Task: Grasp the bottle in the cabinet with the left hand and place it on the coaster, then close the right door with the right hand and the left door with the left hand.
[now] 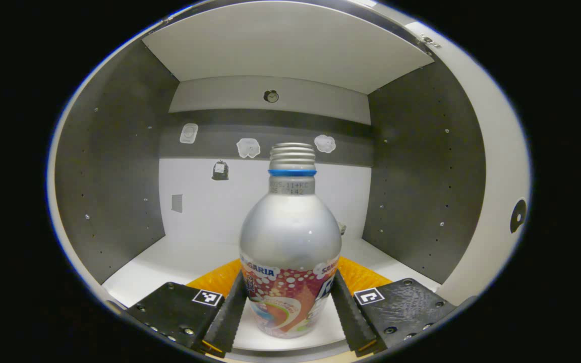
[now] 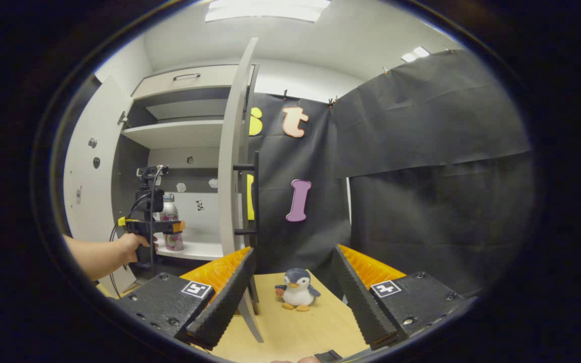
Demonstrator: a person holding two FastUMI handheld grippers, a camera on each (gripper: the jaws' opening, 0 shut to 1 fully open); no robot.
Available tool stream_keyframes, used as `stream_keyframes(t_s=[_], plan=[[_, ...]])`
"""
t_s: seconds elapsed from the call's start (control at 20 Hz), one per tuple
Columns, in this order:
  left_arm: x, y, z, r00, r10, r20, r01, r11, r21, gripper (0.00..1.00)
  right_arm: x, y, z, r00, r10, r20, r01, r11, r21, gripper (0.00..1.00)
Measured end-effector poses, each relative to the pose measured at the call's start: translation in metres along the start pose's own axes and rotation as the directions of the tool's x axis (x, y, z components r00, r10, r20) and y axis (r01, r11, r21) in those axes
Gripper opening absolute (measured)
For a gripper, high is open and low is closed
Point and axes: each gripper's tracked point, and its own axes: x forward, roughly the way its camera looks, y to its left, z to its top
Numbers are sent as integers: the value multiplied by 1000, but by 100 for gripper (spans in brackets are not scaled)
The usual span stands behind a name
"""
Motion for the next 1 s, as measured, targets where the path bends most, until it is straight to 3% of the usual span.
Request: stream_keyframes(t_s=[0.05,0.15,0.3,0.35,0.55,0.6,0.9,1.0], plan=[[-5,2,5,1000,12,17,-12,1000,7,80,0,0,0,1000,5,-2,-5,1000,2,100],[-19,1,13,999,18,45,-18,1000,5,84,0,1,0,1000,14,-1,-14,1000,5,99],[-42,6,16,997,32,68,-35,999,33,80,-1,4,-3,999,39,-9,-39,999,13,100],[-53,9,15,997,37,72,-41,998,48,84,-2,6,-3,999,49,-9,-49,999,15,100],[-91,14,12,995,47,84,-52,997,57,80,-4,12,-7,996,86,-19,-86,996,28,100],[-102,18,10,995,55,86,-60,996,59,83,-5,14,-8,995,96,-20,-95,995,34,100],[-159,25,-2,990,78,116,-91,990,106,76,-8,31,-15,985,165,-40,-164,986,41,99],[-174,25,-9,991,81,110,-92,990,105,80,-7,35,-16,983,178,-43,-177,984,35,100]])
